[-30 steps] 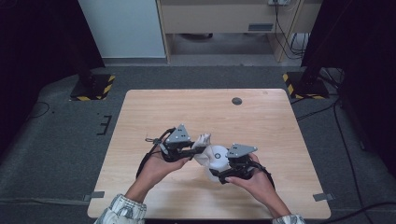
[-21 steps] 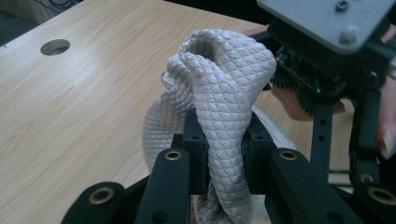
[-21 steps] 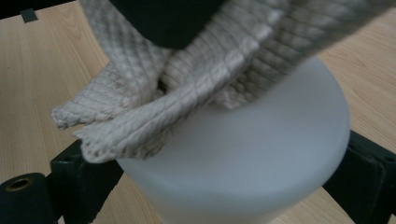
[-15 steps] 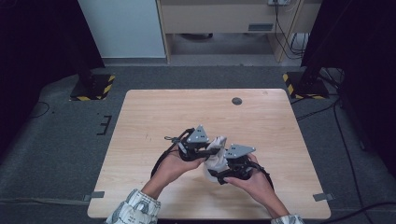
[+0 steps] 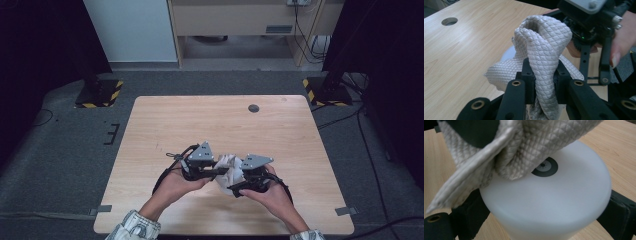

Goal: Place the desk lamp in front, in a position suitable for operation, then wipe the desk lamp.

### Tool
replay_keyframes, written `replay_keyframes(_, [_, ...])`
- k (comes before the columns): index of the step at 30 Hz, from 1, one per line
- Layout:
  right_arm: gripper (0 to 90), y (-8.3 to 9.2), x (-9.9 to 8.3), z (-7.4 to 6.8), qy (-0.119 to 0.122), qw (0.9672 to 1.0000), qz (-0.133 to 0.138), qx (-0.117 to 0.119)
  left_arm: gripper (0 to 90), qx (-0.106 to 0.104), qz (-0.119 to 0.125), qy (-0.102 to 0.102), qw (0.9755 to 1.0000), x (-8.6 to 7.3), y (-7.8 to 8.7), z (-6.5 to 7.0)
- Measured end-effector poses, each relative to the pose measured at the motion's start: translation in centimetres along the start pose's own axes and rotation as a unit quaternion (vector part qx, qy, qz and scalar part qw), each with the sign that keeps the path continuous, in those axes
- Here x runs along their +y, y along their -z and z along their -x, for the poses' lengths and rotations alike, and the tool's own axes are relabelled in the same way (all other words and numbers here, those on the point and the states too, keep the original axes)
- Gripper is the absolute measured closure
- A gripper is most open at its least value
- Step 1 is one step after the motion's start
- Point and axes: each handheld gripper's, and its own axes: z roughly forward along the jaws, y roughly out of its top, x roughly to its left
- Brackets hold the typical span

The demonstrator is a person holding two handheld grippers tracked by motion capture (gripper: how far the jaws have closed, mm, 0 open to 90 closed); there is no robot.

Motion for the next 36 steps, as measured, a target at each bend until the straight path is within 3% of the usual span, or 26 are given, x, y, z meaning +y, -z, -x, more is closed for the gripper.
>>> replay_keyframes(6, [8.5, 0.0, 0.0, 0.0, 0.001, 1.0, 0.001, 0.001, 74.8, 0.002, -0.001, -0.001, 1.0, 0.2, -0.2, 0.1])
replay_keyframes(10, [8.5, 0.0, 0.0, 0.0, 0.0, 1.0, 0.001, -0.001, 74.7, -0.008, 0.001, 0.005, 1.0, 1.0, -1.4, -0.1])
replay_keyframes(12, [8.5, 0.0, 0.0, -0.1, 0.0, 1.0, 0.001, -0.002, 74.6, 0.007, -0.003, -0.005, 1.0, 1.7, -2.4, -0.2])
replay_keyframes(18, [8.5, 0.0, -0.1, 0.1, -0.002, 1.0, 0.003, -0.001, 74.7, 0.046, -0.005, 0.015, 0.9988, 1.8, -2.1, -1.7])
replay_keyframes(24, [8.4, -0.1, 0.0, 0.0, -0.004, 1.0, 0.003, -0.001, 74.8, 0.025, -0.013, 0.019, 0.9994, 0.7, -0.4, -1.3])
replay_keyframes(25, [8.4, -0.2, 0.0, 0.0, -0.002, 1.0, 0.003, -0.001, 74.8, 0.011, -0.012, 0.015, 0.9998, 0.6, -0.5, -0.6])
replay_keyframes(29, [8.5, -0.1, 0.0, -0.1, -0.001, 1.0, 0.002, 0.0, 74.7, -0.007, -0.007, 0.008, 0.9999, 1.1, -1.4, 0.2])
replay_keyframes(36, [8.6, -0.1, -0.1, -0.1, -0.001, 1.0, 0.004, 0.0, 74.8, 0.01, -0.002, 0.006, 0.9999, 2.4, -3.5, -0.8])
